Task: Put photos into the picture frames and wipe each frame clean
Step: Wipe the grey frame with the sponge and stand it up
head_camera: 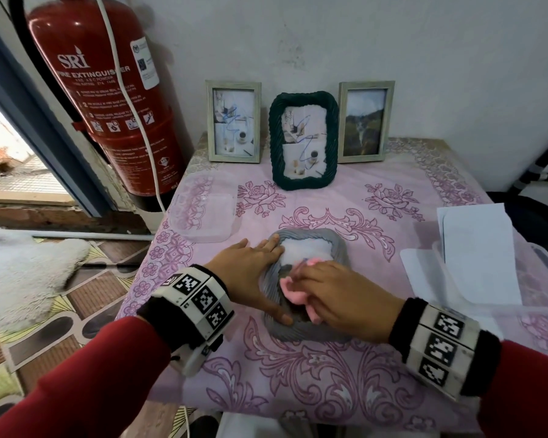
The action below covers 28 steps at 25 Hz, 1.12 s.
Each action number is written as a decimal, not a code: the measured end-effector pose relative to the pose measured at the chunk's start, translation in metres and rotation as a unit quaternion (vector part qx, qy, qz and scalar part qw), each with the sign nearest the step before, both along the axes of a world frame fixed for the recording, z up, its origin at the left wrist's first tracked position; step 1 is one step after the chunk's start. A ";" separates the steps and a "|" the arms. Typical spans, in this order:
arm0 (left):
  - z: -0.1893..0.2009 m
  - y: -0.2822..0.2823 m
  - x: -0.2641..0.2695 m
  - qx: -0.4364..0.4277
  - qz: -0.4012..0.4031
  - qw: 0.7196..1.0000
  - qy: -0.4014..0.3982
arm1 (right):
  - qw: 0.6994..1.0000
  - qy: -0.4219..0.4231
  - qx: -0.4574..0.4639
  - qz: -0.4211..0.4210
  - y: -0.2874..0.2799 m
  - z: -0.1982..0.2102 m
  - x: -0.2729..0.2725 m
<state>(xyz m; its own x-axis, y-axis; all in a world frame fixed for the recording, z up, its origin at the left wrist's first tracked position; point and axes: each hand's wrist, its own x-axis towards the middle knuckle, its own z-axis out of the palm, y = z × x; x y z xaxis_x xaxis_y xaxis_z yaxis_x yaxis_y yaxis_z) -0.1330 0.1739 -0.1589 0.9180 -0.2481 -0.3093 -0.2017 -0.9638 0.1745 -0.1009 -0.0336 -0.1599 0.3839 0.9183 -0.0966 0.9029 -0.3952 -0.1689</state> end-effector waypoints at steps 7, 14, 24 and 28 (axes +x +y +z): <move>-0.001 0.001 0.000 0.000 0.002 1.000 0.006 | 0.991 -0.127 -0.048 -0.020 -0.034 0.015 0.011; -0.003 0.001 0.001 -0.011 0.011 1.000 0.017 | 0.998 -0.007 -0.036 -0.059 0.015 0.004 0.045; 0.001 0.000 0.001 0.018 -0.001 1.000 0.025 | 0.997 -0.060 -0.019 0.034 -0.045 0.009 -0.007; 0.001 0.003 0.001 0.023 -0.010 0.999 0.041 | 0.990 -0.106 -0.098 -0.007 -0.042 0.012 0.019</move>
<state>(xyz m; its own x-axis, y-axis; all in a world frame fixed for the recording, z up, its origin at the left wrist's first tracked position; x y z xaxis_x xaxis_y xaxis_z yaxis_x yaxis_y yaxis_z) -0.1321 0.1765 -0.1579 0.8842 -0.2496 -0.3948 -0.2075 -0.9672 0.1466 -0.0817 -0.0758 -0.1482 0.4263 0.8847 -0.1887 0.9045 -0.4136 0.1045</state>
